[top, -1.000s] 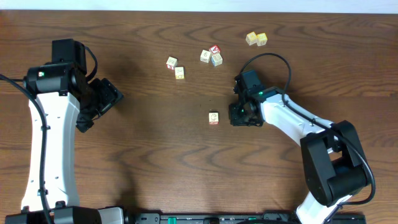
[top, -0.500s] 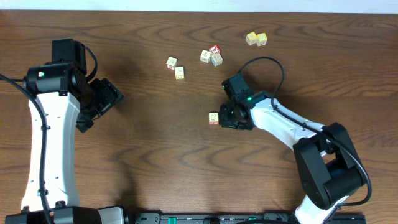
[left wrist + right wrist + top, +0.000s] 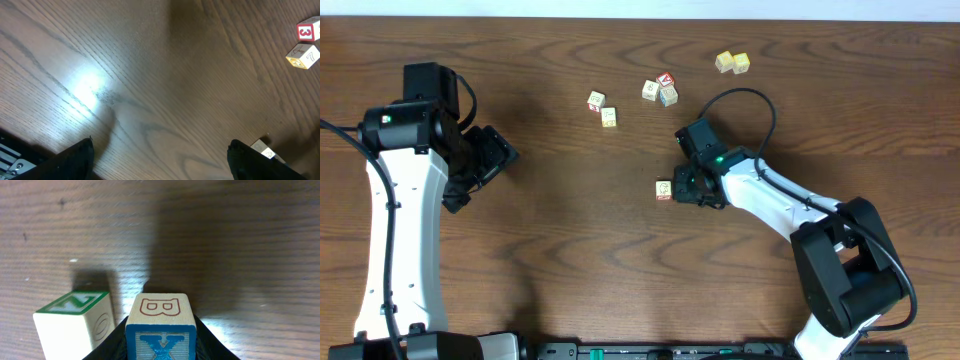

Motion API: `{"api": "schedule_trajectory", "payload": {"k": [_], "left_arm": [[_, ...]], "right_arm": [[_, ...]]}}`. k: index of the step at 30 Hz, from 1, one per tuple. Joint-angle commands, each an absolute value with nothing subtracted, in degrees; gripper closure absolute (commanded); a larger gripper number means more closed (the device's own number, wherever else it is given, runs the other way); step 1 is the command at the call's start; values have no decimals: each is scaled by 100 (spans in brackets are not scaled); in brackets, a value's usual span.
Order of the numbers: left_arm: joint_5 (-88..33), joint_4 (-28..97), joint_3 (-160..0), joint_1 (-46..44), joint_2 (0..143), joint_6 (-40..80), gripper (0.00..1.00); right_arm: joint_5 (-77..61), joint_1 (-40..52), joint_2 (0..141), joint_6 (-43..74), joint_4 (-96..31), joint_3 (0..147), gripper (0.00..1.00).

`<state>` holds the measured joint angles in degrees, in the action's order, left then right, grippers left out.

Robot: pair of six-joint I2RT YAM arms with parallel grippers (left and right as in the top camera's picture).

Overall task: Lift 3 blocks
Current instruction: 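Move the X block left beside the Z block and release, then move right gripper to the green J block and grasp it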

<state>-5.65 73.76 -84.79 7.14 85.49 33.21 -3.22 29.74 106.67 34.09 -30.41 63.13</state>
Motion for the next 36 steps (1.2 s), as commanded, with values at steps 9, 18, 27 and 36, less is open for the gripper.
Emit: {"api": "schedule_trajectory", "payload": {"k": [9, 18, 27, 36], "left_arm": [[-530, 7415, -8552, 738, 8530, 3330, 15], [-530, 7415, -8552, 738, 8530, 3330, 15], [-530, 7413, -8552, 738, 8530, 3330, 15], [-530, 7415, -8552, 738, 8530, 3330, 15]], "right_arm": [[-257, 3166, 10715, 3317, -3063, 6300, 67], [-239, 3159, 10715, 3312, -3061, 6300, 55], [-237, 3006, 10713, 3076, -3804, 7004, 50], [-239, 2248, 10713, 2071, -6064, 8678, 33]]}}
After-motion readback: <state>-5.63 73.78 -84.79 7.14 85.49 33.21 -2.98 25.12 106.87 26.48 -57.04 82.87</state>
